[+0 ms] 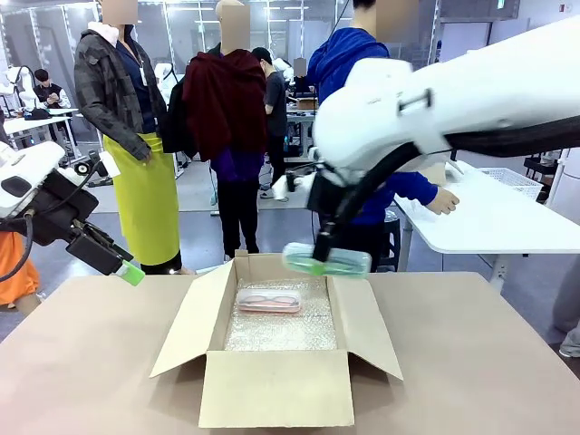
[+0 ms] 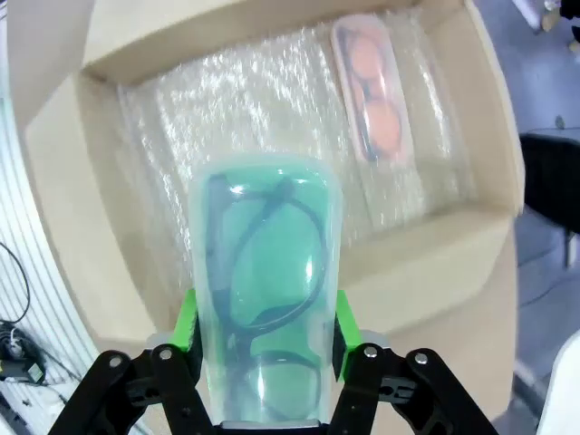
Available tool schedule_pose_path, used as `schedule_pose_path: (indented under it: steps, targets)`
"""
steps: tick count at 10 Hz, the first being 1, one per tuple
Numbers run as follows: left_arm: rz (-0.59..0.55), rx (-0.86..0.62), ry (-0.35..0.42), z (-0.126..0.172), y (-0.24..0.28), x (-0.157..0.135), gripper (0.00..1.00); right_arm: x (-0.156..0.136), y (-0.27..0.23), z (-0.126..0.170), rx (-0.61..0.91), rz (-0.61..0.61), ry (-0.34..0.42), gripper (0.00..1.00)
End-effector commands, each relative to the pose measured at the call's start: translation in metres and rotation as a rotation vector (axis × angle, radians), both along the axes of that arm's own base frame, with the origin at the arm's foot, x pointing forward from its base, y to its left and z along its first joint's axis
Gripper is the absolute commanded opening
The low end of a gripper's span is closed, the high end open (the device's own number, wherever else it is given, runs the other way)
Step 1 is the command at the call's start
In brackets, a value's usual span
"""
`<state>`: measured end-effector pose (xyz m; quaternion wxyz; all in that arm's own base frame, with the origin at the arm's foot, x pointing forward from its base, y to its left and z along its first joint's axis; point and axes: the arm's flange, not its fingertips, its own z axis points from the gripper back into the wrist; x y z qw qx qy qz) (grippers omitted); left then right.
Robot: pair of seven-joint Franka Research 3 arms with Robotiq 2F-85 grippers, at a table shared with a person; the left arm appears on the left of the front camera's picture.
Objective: Pack the glasses set securely to prepare it for shipping.
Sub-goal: Put the Glasses case from the right side of the table into the Package Box.
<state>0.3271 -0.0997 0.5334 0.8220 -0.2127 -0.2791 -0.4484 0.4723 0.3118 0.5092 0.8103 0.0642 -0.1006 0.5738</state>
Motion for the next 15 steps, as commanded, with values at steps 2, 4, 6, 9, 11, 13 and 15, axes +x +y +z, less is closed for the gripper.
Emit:
schedule_pose_path:
  steps: [2, 4, 6, 9, 11, 13, 15]
  targets:
    - [-0.013, -0.016, 0.007, 0.001, 0.001, -0.001, 1.00, 0.022, 0.038, -0.026, 0.005, 0.026, -0.020, 0.34]
    - [-0.013, -0.016, 0.007, 0.001, 0.001, -0.001, 1.00, 0.026, 0.054, -0.067, -0.032, 0.064, -0.002, 0.34]
    - [-0.013, -0.016, 0.007, 0.001, 0.001, -0.001, 1.00, 0.026, 0.064, -0.104, -0.009, 0.122, -0.038, 0.34]
    - [-0.013, -0.016, 0.007, 0.001, 0.001, -0.001, 1.00, 0.031, 0.070, -0.145, -0.015, 0.112, -0.009, 0.34]
    - [-0.013, -0.016, 0.007, 0.001, 0.001, -0.001, 1.00, 0.033, 0.068, -0.166, -0.078, 0.116, 0.013, 0.34]
    - [-0.013, -0.016, 0.007, 0.001, 0.001, -0.001, 1.00, 0.036, 0.067, -0.168, -0.095, 0.115, 0.013, 0.34]
    - [-0.013, -0.016, 0.007, 0.001, 0.001, -0.001, 1.00, 0.037, 0.068, -0.167, -0.097, 0.119, 0.015, 1.00]
